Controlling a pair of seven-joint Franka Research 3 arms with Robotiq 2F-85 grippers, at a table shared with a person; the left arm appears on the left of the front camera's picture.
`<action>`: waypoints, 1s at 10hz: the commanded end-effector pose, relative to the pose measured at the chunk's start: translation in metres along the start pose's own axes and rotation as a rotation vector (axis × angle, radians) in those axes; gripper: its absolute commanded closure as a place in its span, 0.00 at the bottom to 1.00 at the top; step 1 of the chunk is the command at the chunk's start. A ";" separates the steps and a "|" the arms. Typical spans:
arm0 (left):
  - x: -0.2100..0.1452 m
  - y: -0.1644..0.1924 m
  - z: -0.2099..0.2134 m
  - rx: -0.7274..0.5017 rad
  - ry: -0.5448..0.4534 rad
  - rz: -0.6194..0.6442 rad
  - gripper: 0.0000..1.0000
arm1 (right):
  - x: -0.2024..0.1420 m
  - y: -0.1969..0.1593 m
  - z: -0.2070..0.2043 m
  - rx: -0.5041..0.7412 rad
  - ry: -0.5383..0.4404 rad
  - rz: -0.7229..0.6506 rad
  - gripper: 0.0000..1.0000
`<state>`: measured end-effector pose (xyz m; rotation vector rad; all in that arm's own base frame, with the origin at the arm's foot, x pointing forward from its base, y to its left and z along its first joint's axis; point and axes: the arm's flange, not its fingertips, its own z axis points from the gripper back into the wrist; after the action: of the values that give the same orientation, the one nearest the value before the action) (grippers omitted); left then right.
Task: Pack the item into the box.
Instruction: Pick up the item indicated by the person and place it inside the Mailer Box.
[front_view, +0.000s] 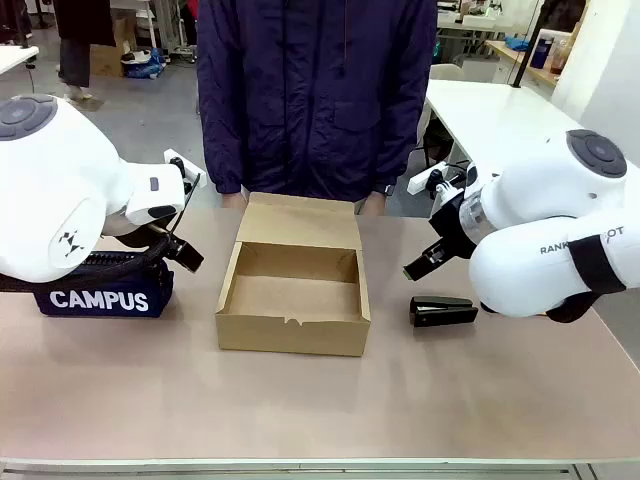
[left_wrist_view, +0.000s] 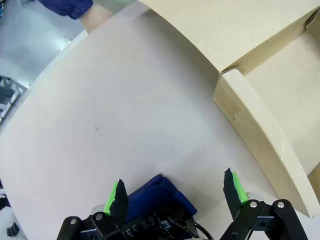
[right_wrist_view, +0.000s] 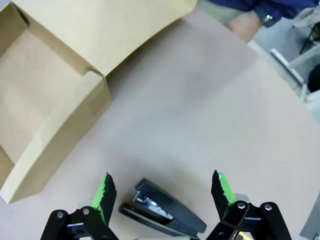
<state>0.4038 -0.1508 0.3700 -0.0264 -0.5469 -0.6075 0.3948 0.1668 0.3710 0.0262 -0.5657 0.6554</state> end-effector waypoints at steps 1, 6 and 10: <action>0.000 0.000 0.000 0.000 0.000 0.000 0.00 | 0.000 0.000 0.000 0.000 0.000 0.000 0.00; 0.000 0.000 0.000 0.000 0.000 0.000 0.00 | 0.000 0.000 0.000 0.000 0.000 0.000 0.00; 0.000 0.000 0.000 0.000 0.000 0.000 0.00 | -0.005 -0.001 0.008 0.066 -0.028 0.014 0.00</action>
<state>0.4038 -0.1508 0.3700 -0.0265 -0.5469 -0.6072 0.3938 0.1691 0.3716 0.0374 -0.5664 0.6576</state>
